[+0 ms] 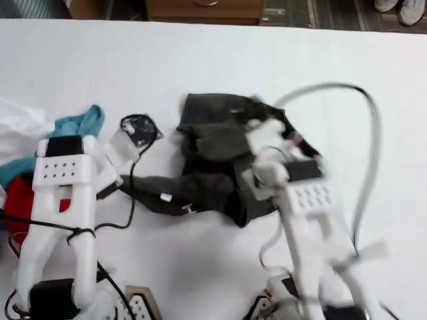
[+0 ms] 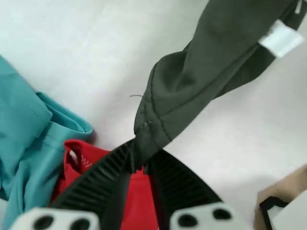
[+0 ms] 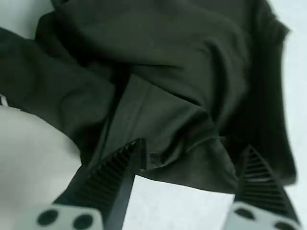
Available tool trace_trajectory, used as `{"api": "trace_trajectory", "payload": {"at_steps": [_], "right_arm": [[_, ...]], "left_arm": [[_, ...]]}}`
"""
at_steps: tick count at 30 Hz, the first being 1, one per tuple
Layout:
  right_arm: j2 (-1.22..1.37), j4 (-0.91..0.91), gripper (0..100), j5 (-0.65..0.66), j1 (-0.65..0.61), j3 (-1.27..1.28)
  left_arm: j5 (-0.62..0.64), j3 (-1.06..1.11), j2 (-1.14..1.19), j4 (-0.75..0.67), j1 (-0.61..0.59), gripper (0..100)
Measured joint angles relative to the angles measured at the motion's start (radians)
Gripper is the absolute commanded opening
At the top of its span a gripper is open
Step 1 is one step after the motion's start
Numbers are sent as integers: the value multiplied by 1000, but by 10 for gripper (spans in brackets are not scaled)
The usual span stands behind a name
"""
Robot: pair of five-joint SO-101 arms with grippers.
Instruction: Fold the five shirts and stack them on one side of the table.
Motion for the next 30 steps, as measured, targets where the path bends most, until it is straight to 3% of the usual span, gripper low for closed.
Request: {"api": "trace_trajectory", "payload": {"at_steps": [7, 11, 18, 26, 30], "right_arm": [[333, 97, 303, 32, -49, -244], [394, 190, 302, 218, -117, -285], [466, 210, 296, 512, -107, -293], [502, 293, 56, 706, 46, -296], [502, 293, 24, 724, 132, -298]], "left_arm": [[0, 0, 0, 0, 0, 20], [0, 0, 0, 0, 0, 20], [0, 0, 0, 0, 0, 20], [0, 0, 0, 6, 0, 20], [0, 0, 0, 6, 0, 20]]}}
